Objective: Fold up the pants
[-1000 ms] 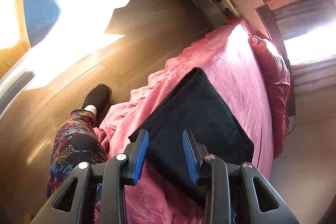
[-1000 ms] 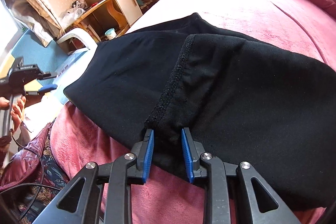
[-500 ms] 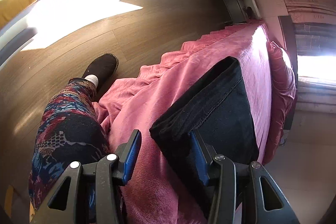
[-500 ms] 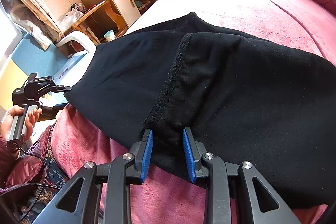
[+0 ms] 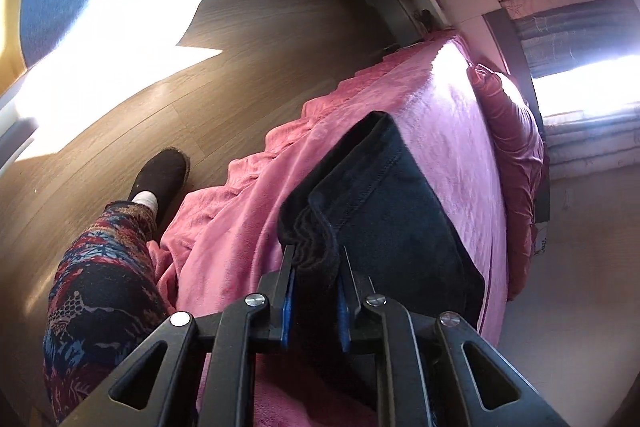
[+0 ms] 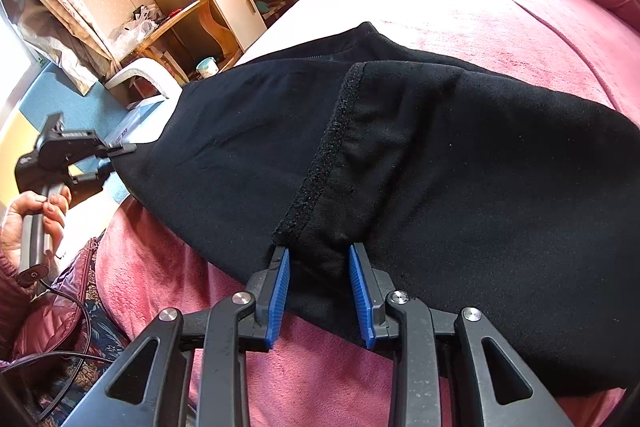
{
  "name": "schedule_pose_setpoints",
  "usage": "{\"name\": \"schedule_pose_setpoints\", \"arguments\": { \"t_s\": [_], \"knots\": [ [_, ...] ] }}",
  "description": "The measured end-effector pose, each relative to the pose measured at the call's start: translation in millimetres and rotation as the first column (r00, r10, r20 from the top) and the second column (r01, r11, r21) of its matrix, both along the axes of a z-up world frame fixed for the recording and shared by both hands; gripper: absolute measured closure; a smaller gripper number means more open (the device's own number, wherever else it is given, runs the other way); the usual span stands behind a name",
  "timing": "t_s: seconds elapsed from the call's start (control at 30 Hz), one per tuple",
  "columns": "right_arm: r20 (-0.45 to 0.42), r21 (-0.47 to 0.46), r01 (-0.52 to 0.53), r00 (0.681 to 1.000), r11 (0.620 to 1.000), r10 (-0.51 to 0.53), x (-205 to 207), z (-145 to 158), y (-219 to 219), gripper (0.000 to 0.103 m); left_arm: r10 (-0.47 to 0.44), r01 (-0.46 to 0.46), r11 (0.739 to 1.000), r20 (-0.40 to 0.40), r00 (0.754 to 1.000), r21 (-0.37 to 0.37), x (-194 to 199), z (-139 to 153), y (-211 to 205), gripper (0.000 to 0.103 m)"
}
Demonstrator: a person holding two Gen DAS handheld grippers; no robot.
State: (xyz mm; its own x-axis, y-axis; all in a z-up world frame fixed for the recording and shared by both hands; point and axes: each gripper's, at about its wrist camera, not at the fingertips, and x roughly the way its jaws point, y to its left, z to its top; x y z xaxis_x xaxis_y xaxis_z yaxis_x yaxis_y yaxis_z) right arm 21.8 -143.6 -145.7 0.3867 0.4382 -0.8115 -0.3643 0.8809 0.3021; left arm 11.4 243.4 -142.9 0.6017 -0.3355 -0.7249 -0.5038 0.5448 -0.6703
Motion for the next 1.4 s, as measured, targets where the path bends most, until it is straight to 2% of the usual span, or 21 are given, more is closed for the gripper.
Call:
{"name": "schedule_pose_setpoints", "arguments": {
  "t_s": [0.1, 0.17, 0.2, 0.33, 0.43, 0.5, 0.7, 0.83, 0.93, 0.97, 1.0, 1.07, 1.17, 1.27, 1.4],
  "knots": [
    [0.0, 0.006, 0.0, 1.0, 1.0, 0.0, 0.4, 0.4, -0.9, 0.072, -0.118, 0.111, 0.992, 0.121, 0.986, 0.064, 12.2, 38.2, -26.1, 0.088],
    [-0.018, 0.04, 0.007, 1.0, 0.999, -0.006, 2.6, 2.4, -5.7, 0.066, -0.231, 0.21, 0.97, 0.196, 0.953, 0.124, 19.1, 64.0, -53.2, 0.088],
    [-0.031, 0.07, 0.016, 0.999, 0.997, -0.014, 4.0, 4.5, -9.8, 0.061, -0.292, 0.261, 0.953, 0.229, 0.929, 0.156, 21.5, 75.8, -68.5, 0.088],
    [-0.024, 0.18, 0.064, 0.998, 0.982, -0.06, 8.2, 22.7, -31.1, 0.054, -0.511, 0.457, 0.859, 0.313, 0.801, 0.233, 28.0, 105.6, -130.2, 0.088],
    [-0.051, 0.306, 0.098, 0.995, 0.947, -0.086, 18.1, 33.3, -47.8, 0.043, -0.623, 0.562, 0.782, 0.32, 0.714, 0.27, 28.2, 109.1, -170.9, 0.088],
    [-0.067, 0.37, 0.118, 0.993, 0.921, -0.1, 26.9, 36.9, -54.4, 0.037, -0.681, 0.61, 0.733, 0.303, 0.667, 0.302, 26.6, 108.2, -192.2, 0.088],
    [-0.131, 0.516, 0.102, 0.991, 0.85, -0.04, 61.5, 41.1, -45.8, 0.031, -0.776, 0.692, 0.629, 0.239, 0.583, 0.354, 18.8, 97.7, -232.0, 0.088],
    [-0.152, 0.479, 0.062, 0.988, 0.876, 0.013, 85.1, 37.7, -22.1, 0.029, -0.812, 0.713, 0.579, 0.2, 0.548, 0.397, 12.9, 96.0, -248.1, 0.088],
    [-0.161, 0.383, 0.006, 0.985, 0.924, 0.06, 97.5, 32.8, 5.1, 0.03, -0.843, 0.718, 0.52, 0.139, 0.52, 0.464, 9.1, 97.5, -263.4, 0.088],
    [-0.155, 0.347, -0.016, 0.985, 0.938, 0.074, 99.9, 31.8, 13.5, 0.037, -0.851, 0.717, 0.499, 0.12, 0.511, 0.487, 9.3, 98.4, -270.7, 0.088],
    [-0.148, 0.311, -0.041, 0.985, 0.95, 0.091, 102.4, 30.7, 20.9, 0.058, -0.858, 0.716, 0.48, 0.104, 0.502, 0.507, 8.1, 98.8, -274.7, 0.088],
    [-0.151, 0.244, -0.068, 0.983, 0.967, 0.107, 105.4, 24.6, 31.5, 0.078, -0.866, 0.713, 0.453, 0.075, 0.494, 0.536, 7.2, 99.4, -282.5, 0.088],
    [-0.162, 0.241, -0.062, 0.981, 0.969, 0.103, 107.9, 19.1, 31.8, 0.082, -0.867, 0.703, 0.429, 0.042, 0.496, 0.567, 6.7, 99.9, -288.0, 0.088],
    [-0.174, 0.258, -0.044, 0.98, 0.965, 0.092, 111.1, 16.9, 27.8, 0.084, -0.863, 0.698, 0.429, 0.033, 0.504, 0.573, 6.2, 104.1, -290.7, 0.087],
    [-0.183, 0.266, -0.023, 0.98, 0.964, 0.074, 115.3, 14.3, 23.1, 0.084, -0.87, 0.701, 0.411, 0.022, 0.493, 0.583, 4.3, 112.3, -292.9, 0.076]
  ]
}}
